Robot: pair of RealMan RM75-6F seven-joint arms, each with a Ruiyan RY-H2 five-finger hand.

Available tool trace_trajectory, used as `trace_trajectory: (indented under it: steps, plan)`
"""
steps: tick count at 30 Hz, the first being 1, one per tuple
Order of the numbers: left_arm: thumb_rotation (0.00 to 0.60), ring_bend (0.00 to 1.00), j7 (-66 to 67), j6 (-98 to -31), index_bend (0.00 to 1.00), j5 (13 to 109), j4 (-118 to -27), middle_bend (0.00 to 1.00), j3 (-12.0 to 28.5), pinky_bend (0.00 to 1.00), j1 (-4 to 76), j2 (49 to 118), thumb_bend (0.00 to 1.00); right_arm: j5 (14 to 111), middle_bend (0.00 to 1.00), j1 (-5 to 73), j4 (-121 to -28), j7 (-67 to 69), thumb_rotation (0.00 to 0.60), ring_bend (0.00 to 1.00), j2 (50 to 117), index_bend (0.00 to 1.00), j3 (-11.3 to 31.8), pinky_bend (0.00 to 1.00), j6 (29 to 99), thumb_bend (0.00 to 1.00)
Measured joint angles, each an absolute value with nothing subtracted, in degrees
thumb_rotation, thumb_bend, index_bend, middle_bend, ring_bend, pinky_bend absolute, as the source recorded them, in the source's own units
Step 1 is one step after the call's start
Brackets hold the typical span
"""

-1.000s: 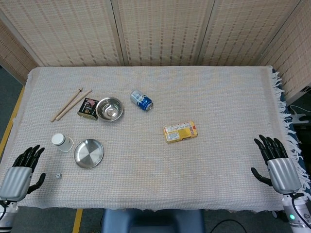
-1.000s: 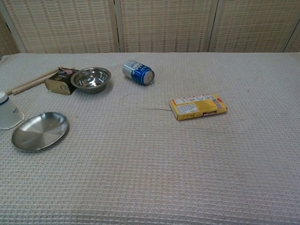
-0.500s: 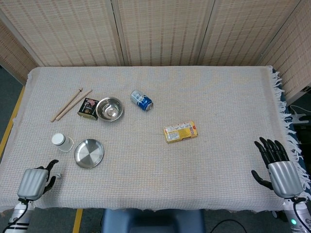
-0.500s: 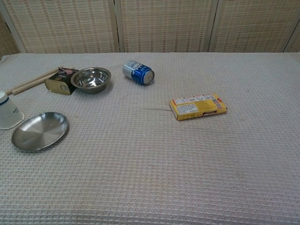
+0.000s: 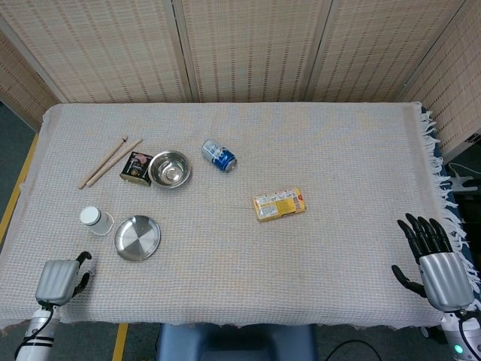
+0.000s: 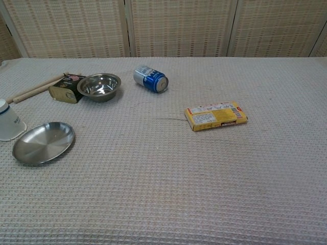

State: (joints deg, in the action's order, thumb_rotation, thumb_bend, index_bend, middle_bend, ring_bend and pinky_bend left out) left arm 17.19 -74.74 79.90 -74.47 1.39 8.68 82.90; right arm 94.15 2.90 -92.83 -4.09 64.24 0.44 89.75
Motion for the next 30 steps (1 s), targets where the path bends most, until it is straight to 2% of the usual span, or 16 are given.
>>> trace_trajectory:
  steps: [18,30]
  plan:
    - [0.6,0.78,15.73,-73.37,0.39,79.81,-70.3,0.88,0.3,0.88,8.89,85.59,0.36,93.11,0.0,3.1,-93.26,-4.94,0.558,0.0,64.22,0.0,0.6,0.0,88.19,0.17]
    - [0.6,0.78,16.69,-73.62,0.46,79.45,-66.77,0.89,0.76,0.88,9.2,87.96,0.36,92.62,0.0,3.12,-93.49,-5.19,0.56,0.0,64.02,0.0,0.67,0.0,87.64,0.17]
